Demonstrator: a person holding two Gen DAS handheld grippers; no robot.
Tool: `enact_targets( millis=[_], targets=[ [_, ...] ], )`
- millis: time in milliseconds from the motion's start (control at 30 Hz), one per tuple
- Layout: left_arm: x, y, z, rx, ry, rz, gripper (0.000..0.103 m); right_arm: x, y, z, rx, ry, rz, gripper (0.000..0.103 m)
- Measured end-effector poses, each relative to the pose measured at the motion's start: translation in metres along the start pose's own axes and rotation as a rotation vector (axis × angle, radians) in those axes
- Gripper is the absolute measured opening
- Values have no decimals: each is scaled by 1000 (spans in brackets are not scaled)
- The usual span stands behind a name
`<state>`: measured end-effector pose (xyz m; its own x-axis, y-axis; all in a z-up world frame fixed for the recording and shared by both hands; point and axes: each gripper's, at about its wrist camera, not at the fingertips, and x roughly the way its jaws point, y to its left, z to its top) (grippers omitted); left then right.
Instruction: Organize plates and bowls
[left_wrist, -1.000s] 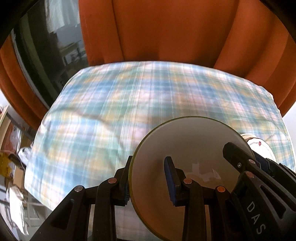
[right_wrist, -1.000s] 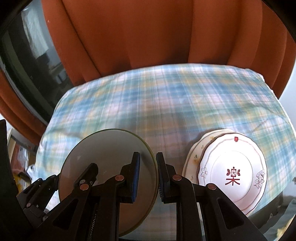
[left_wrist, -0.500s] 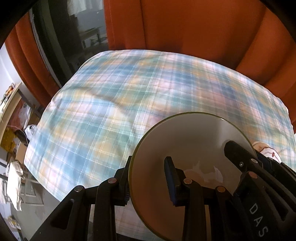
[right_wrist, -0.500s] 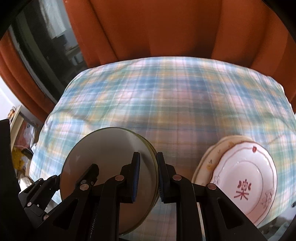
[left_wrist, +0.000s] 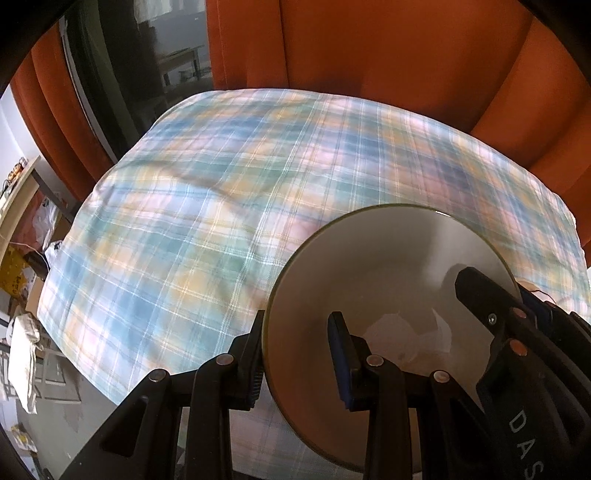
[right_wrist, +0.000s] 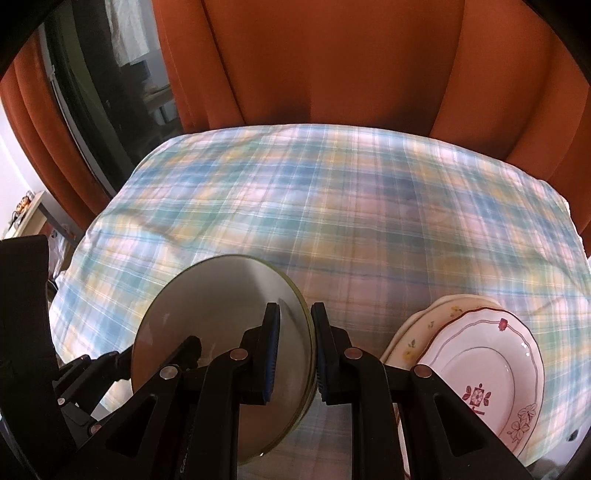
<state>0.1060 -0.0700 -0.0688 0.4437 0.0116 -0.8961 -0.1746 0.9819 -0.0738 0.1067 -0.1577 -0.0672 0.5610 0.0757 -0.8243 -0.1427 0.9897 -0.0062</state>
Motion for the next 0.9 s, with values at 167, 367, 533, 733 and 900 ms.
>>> enact_targets(
  millis=[167, 367, 533, 733, 900],
  targets=[
    [1, 1, -2, 7, 8, 8, 32, -2, -1, -4, 1, -11, -8, 21],
    [-5, 7, -3, 25, 18, -43, 37, -5, 1, -7, 33, 11, -18, 21],
    [-5, 9, 0, 60, 9, -73, 62, 0, 0, -6, 67, 55, -24, 22],
    [12, 12, 8, 115, 60, -149, 71, 14, -1, -10, 130, 121, -50, 22],
    [22, 17, 19, 144, 96, -206, 74, 20, -1, -7, 191, 146, -94, 53]
  ],
)
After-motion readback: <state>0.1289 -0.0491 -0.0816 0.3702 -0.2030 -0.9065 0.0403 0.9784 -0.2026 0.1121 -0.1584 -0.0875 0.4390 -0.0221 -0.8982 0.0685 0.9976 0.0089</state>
